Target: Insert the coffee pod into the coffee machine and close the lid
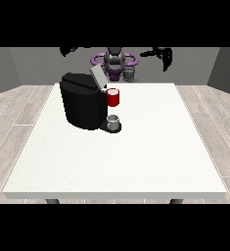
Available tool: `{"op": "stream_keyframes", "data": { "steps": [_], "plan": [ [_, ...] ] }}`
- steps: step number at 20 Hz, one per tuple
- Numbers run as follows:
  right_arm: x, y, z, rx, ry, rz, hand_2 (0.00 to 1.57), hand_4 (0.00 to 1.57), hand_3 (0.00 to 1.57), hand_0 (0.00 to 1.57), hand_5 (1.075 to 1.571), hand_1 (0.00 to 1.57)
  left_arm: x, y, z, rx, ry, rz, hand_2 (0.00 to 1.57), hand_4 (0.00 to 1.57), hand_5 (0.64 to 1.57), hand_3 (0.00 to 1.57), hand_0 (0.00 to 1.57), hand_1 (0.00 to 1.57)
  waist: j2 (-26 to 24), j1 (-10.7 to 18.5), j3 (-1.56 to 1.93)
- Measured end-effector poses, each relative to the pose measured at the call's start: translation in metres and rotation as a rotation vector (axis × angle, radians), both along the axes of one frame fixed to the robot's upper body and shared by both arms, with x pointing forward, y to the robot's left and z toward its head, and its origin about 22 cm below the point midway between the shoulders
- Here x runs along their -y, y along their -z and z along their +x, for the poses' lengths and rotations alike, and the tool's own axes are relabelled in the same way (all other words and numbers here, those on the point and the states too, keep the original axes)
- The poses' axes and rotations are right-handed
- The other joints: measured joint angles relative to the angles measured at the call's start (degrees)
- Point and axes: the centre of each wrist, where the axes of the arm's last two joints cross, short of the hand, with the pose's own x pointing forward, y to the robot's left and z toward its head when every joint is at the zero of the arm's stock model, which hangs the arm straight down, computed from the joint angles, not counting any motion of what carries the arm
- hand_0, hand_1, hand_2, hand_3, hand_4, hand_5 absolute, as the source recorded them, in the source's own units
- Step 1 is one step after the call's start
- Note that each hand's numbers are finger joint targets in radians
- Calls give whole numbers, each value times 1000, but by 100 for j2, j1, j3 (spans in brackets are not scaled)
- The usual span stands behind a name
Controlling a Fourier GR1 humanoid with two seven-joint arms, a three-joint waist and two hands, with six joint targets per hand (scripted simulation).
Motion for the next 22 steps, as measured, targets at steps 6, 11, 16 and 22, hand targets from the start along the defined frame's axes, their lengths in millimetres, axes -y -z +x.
{"op": "stream_keyframes", "data": {
  "steps": [6,11,16,22],
  "plan": [
    [-3,-18,12,30,-67,-36,0,238,0,0,1571,0,4,8,-16,-2,-2,-74,0,0,1571,0,0,0,115,273,2],
    [-16,-24,20,50,-123,-64,0,123,0,0,1571,0,-2,4,-27,30,-10,-98,0,103,1571,0,0,0,311,344,1],
    [-16,-24,28,47,-147,-48,0,0,0,0,1571,0,2,0,-42,38,-16,-113,0,0,1571,0,0,0,474,425,2],
    [-16,-28,48,50,-140,-29,0,0,0,0,1571,0,9,-11,-51,88,-29,-137,0,0,1571,0,0,0,892,487,3]
  ]
}}
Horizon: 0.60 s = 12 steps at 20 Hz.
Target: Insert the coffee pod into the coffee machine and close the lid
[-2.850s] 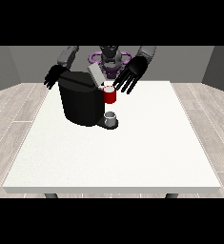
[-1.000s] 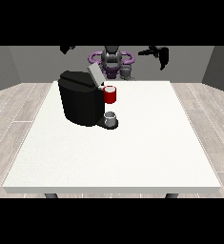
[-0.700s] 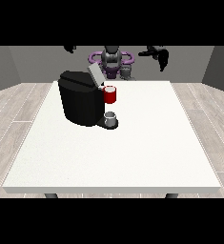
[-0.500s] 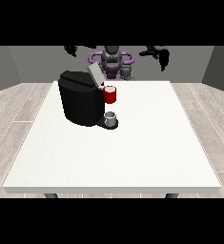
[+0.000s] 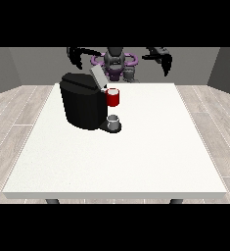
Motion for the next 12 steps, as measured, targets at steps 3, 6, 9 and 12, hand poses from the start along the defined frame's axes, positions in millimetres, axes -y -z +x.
{"op": "stream_keyframes", "data": {
  "steps": [3,6,9,12],
  "plan": [
    [1,0,8,8,-1,3,0,0,0,0,1571,0,-5,-9,-4,17,-3,15,0,0,1571,0,0,0,176,0,1],
    [-9,-2,17,19,-19,0,0,0,0,0,1571,0,-11,-17,-5,31,-16,20,0,0,1571,0,0,0,345,-50,-1],
    [-11,0,22,18,-31,-8,0,0,0,0,1571,0,-17,-17,-13,41,-29,26,0,0,1571,0,0,0,436,-101,-1],
    [-22,-2,27,27,-41,-27,0,0,0,0,1571,0,-19,-21,-16,52,-44,31,0,0,1571,0,0,0,477,-133,-5]
  ]
}}
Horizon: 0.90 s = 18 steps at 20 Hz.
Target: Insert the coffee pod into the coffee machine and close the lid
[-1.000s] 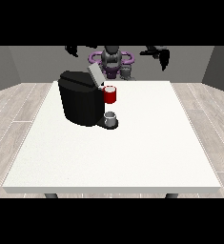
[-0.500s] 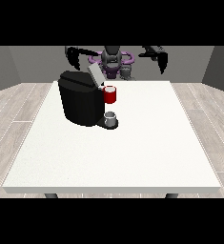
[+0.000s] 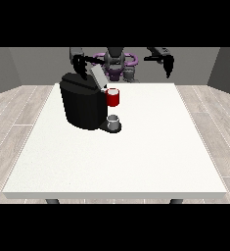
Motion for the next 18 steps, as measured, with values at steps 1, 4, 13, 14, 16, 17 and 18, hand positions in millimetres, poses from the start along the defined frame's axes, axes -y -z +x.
{"op": "stream_keyframes", "data": {
  "steps": [1,4,13,14,16,17,18],
  "plan": [
    [2,0,2,7,-5,-8,0,0,0,0,1571,0,-3,-4,0,2,-1,-1,0,0,1571,0,0,0,13,-1,-4],
    [-3,-4,7,20,-19,-24,0,0,0,0,1571,0,-8,-12,1,20,-20,-3,0,0,1571,0,0,0,72,-41,-8],
    [-11,-21,25,58,-49,-38,0,0,0,0,1571,0,-14,-20,1,44,-29,16,0,0,1571,0,0,0,309,-31,-16],
    [-12,-21,26,72,-53,-35,0,0,0,0,1571,0,-12,-20,1,45,-30,17,0,0,1571,0,0,0,322,-20,-16],
    [-17,-22,27,86,-64,-41,0,0,0,0,1571,0,-17,-18,2,52,-43,15,0,0,1571,0,0,0,357,-77,-22],
    [-15,-24,29,101,-58,-42,0,0,0,0,1571,0,-12,-17,0,54,-32,16,0,0,1571,0,0,0,373,-15,-24],
    [-20,-25,30,104,-54,-39,0,0,0,0,1571,0,-12,-17,1,51,-27,20,0,0,1571,0,0,0,372,-11,-21]
  ]
}}
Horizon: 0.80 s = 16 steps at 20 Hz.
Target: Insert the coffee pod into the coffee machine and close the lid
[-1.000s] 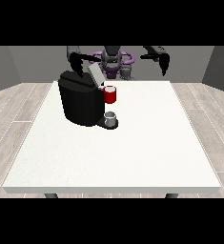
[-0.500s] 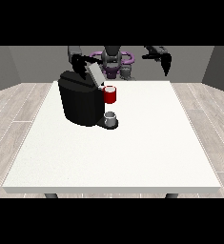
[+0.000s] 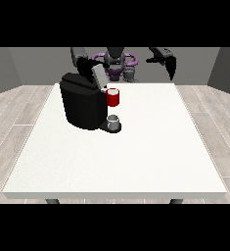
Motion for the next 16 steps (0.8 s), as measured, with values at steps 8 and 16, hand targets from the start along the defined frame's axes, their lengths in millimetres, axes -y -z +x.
{"op": "stream_keyframes", "data": {
  "steps": [8,16],
  "plan": [
    [-24,-16,10,-30,-52,-36,0,140,0,0,1571,0,-6,8,2,-6,-37,-1,0,192,1571,0,0,0,41,-72,21],
    [-48,-36,18,11,-84,-119,0,141,0,0,1571,0,-11,8,5,-5,-34,1,0,154,1571,0,0,0,56,28,23]
  ]
}}
